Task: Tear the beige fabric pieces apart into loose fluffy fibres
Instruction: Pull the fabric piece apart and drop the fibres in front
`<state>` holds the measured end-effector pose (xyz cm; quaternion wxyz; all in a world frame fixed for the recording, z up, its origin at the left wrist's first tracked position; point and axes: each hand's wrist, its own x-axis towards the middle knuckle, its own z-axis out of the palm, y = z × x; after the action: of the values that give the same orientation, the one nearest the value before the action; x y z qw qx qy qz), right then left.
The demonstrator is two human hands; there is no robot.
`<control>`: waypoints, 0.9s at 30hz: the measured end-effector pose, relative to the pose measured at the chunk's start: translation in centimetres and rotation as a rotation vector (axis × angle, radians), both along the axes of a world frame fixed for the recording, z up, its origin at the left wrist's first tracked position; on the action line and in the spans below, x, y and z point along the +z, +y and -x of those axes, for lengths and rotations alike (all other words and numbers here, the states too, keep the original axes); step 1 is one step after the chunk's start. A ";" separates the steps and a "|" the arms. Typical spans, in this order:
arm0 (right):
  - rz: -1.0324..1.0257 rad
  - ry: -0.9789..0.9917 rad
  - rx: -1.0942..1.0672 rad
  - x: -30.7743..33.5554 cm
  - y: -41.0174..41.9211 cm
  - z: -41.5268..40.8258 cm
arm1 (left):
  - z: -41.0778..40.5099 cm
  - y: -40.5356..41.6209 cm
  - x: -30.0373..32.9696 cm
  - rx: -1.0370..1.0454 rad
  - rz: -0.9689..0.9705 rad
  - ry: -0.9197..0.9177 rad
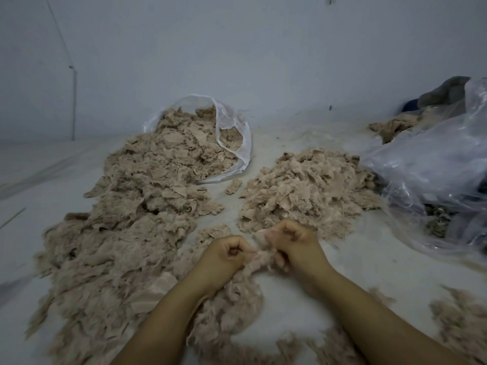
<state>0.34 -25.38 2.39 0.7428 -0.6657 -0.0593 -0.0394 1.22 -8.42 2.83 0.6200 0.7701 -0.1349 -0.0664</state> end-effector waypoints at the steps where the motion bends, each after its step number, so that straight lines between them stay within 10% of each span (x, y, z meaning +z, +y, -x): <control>1: -0.058 0.022 -0.037 0.2 -0.5 -0.2 | -0.1 0.2 0.1 -0.010 -0.003 0.000; 8: 0.288 0.236 0.263 1.5 -1.9 0.7 | -0.3 0.7 0.1 0.109 0.061 -0.151; 21: 0.214 0.379 0.682 1.2 -1.3 1.5 | -0.1 0.2 0.1 0.242 0.117 -0.313; 27: 0.091 0.232 0.320 1.2 0.1 1.1 | 0.7 -0.8 -0.2 0.078 0.046 -0.275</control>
<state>-0.73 -25.25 3.55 0.7107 -0.6806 -0.0800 0.1589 0.48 -9.27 2.64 0.6153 0.7621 -0.1899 0.0672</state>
